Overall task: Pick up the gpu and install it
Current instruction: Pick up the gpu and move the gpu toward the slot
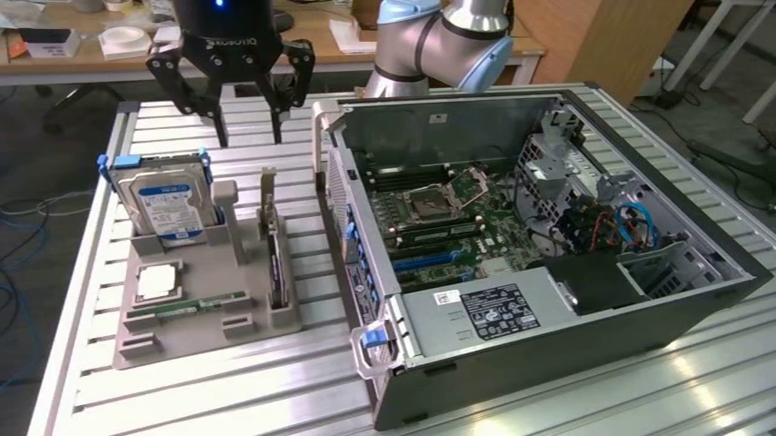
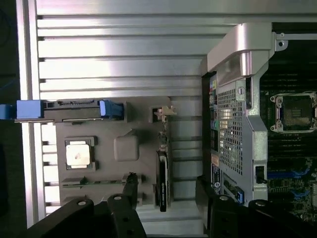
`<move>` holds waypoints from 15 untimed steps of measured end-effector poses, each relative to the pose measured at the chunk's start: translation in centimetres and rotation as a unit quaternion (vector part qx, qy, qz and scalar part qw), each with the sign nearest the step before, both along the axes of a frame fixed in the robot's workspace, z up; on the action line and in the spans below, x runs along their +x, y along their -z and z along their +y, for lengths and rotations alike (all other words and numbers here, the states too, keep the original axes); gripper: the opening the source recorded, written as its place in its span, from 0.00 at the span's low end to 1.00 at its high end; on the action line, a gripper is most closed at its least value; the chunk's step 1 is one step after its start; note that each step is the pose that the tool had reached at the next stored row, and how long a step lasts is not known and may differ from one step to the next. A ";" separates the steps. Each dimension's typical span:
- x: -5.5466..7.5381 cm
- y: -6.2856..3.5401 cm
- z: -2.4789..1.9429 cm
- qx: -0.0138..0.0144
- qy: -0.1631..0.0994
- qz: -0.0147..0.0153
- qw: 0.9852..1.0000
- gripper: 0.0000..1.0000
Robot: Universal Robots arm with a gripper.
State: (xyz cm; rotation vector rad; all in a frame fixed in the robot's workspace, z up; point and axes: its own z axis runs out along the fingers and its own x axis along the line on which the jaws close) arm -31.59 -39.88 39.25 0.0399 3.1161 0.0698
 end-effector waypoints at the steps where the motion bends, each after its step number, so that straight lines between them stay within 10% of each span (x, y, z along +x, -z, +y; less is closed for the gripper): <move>1: 0.0 0.08 0.00 0.000 -0.009 0.000 1.000 0.59; 15: 0.0 2.32 -1.07 -0.001 -0.043 0.004 0.999 0.59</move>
